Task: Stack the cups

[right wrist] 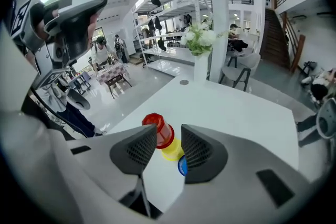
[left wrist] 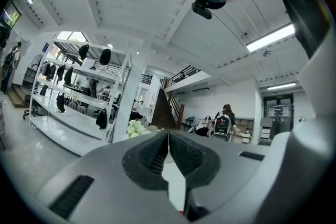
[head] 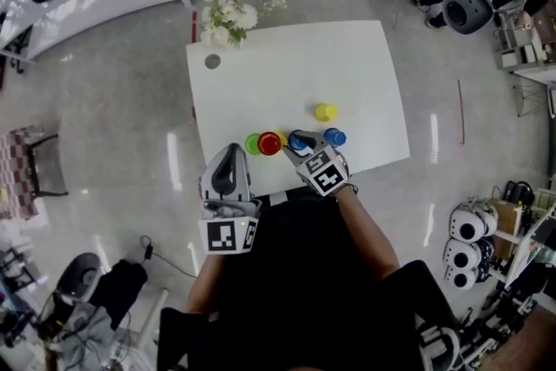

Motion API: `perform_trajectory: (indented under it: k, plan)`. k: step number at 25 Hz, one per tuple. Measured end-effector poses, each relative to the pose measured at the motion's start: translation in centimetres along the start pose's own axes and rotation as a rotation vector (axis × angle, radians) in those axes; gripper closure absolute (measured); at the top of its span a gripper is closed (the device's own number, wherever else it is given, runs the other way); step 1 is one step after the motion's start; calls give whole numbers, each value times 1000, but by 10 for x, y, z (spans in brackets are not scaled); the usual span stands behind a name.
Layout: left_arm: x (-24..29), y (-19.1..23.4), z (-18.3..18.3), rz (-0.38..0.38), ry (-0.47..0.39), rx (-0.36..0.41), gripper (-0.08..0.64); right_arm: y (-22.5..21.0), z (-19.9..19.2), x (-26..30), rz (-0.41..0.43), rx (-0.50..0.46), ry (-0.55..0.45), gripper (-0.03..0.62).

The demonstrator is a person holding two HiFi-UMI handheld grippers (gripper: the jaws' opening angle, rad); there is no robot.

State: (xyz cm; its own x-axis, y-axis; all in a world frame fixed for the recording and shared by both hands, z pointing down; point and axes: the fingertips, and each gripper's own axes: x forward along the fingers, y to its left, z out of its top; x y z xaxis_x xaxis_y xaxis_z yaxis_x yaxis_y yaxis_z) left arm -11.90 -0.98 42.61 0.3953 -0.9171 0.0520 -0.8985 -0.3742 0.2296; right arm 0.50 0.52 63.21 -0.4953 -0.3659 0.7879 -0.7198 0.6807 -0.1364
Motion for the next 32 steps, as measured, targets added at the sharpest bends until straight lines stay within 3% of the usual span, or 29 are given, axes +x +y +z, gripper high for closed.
perform_trajectory:
  k: [6,13,18,23,27,29,32]
  plan:
    - [18,-35,-1,-86,7,17,537,-32,-17,-30,-94,120,-79,546]
    - [37,-82,-14,-190,27,28,538,-77,-63,-62,-203,263,-137,558]
    - [47,-112,-24,-245,52,24,537,-102,-103,-80,-274,346,-110,558]
    - [58,-132,-30,-286,66,39,537,-117,-135,-80,-289,402,-66,558]
    - [66,-143,-34,-296,76,47,538,-125,-154,-74,-289,417,-18,541]
    - [68,-147,-37,-299,81,53,538,-127,-163,-66,-276,428,2,472]
    - [71,-156,-40,-296,91,59,538,-132,-174,-58,-256,433,29,418]
